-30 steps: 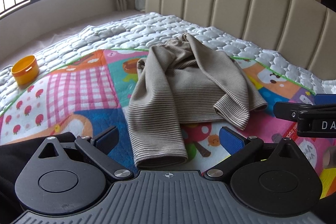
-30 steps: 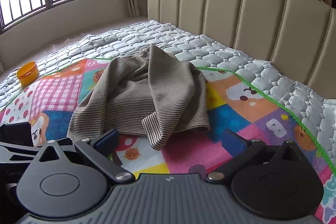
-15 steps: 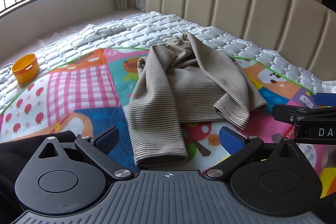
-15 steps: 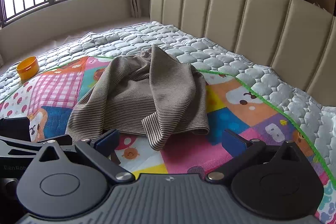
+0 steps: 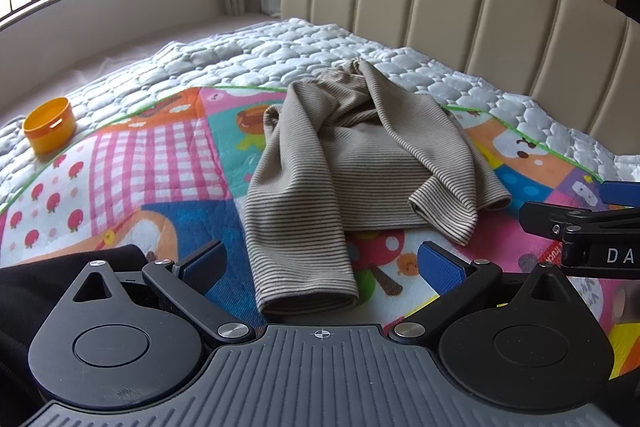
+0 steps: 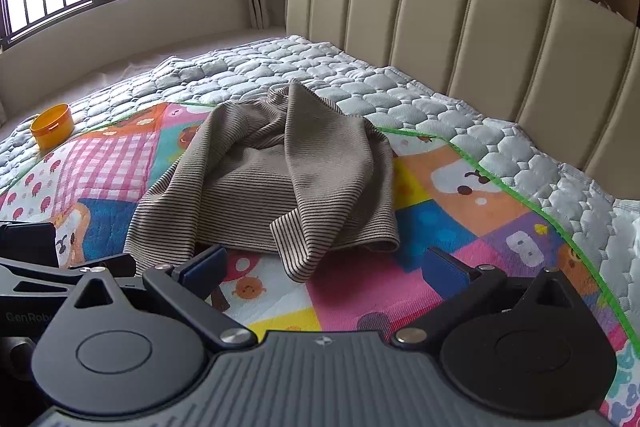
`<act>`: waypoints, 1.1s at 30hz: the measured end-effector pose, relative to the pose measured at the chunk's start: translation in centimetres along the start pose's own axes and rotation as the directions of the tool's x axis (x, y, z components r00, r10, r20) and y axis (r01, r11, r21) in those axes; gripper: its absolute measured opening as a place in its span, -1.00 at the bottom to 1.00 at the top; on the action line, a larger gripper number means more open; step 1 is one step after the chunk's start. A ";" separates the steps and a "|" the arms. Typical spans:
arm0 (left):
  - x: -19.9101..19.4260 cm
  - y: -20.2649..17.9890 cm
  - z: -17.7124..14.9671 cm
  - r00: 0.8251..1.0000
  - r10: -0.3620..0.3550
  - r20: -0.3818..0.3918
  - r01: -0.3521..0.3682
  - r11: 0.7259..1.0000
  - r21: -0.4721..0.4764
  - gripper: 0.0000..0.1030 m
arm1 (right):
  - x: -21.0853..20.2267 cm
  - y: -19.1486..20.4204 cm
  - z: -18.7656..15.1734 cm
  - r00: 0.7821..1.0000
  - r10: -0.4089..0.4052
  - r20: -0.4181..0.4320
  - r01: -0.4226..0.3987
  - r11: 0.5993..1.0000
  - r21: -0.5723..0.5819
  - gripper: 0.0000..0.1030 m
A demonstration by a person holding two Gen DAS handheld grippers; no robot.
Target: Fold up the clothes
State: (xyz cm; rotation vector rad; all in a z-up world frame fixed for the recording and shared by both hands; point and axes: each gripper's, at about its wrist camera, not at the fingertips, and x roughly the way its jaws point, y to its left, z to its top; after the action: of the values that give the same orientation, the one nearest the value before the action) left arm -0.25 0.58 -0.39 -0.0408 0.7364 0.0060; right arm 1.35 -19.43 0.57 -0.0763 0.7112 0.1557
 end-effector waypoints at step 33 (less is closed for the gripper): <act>0.4 0.1 0.7 0.999 -0.003 -0.037 0.003 1.000 -0.023 1.00 | 0.8 -0.6 0.7 0.998 0.017 -0.059 -0.015 0.999 0.036 1.00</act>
State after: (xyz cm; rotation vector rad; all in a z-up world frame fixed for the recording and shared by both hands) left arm 0.47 0.66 -0.16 -0.0644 0.7736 0.0110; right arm 2.54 -19.88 0.59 -0.0417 0.7735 0.1563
